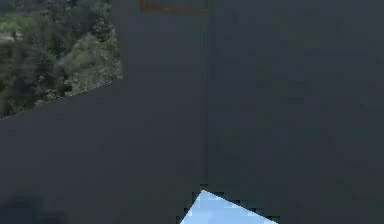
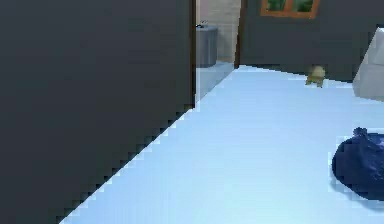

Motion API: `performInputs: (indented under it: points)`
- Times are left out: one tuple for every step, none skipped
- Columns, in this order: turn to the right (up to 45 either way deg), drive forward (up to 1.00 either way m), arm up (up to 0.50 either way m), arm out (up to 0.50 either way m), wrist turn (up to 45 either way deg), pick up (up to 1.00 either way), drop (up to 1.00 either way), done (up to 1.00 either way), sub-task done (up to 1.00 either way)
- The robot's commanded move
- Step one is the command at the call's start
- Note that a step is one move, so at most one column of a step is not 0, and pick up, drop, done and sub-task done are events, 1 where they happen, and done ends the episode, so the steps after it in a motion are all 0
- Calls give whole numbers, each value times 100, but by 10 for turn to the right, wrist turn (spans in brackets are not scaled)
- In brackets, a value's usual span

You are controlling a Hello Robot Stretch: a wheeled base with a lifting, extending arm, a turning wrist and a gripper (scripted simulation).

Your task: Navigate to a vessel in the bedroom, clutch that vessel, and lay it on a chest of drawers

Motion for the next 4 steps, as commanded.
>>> performInputs:
  points:
    - [450,0,0,0,0,0,0,0,0]
    - [390,0,0,0,0,0,0,0,0]
    - [0,30,0,0,0,0,0,0,0]
    - [270,0,0,0,0,0,0,0,0]
